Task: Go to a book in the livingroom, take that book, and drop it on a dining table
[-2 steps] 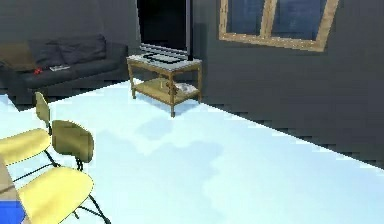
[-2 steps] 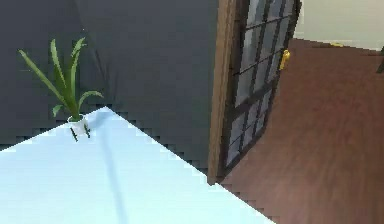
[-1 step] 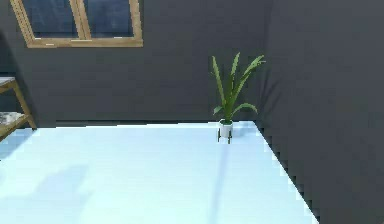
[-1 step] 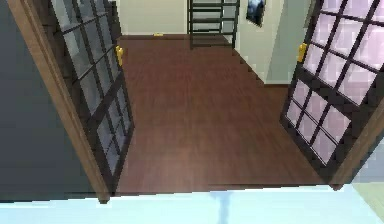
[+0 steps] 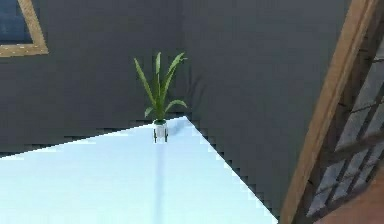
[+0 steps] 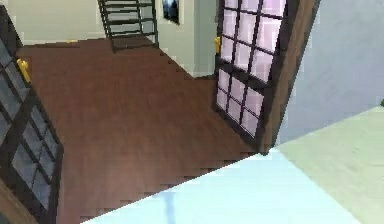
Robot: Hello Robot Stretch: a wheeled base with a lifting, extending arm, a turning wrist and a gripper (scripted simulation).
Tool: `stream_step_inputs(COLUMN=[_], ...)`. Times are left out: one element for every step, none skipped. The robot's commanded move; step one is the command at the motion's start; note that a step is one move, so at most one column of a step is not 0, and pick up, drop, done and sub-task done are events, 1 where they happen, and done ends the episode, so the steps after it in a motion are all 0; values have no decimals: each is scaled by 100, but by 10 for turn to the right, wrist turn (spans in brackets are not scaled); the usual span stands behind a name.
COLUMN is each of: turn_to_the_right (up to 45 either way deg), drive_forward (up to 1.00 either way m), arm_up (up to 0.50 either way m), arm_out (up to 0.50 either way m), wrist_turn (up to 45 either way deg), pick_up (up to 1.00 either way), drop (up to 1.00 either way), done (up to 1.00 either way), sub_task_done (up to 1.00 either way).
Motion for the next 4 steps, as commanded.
stream_step_inputs(turn_to_the_right=[0,-450,-180,0], drive_forward=[10,0,0,100], arm_up=[0,0,0,0], arm_out=[0,0,0,0], wrist_turn=[0,0,0,0], pick_up=[0,0,0,0], drop=[0,0,0,0], done=[0,0,0,0], sub_task_done=[0,0,0,0])
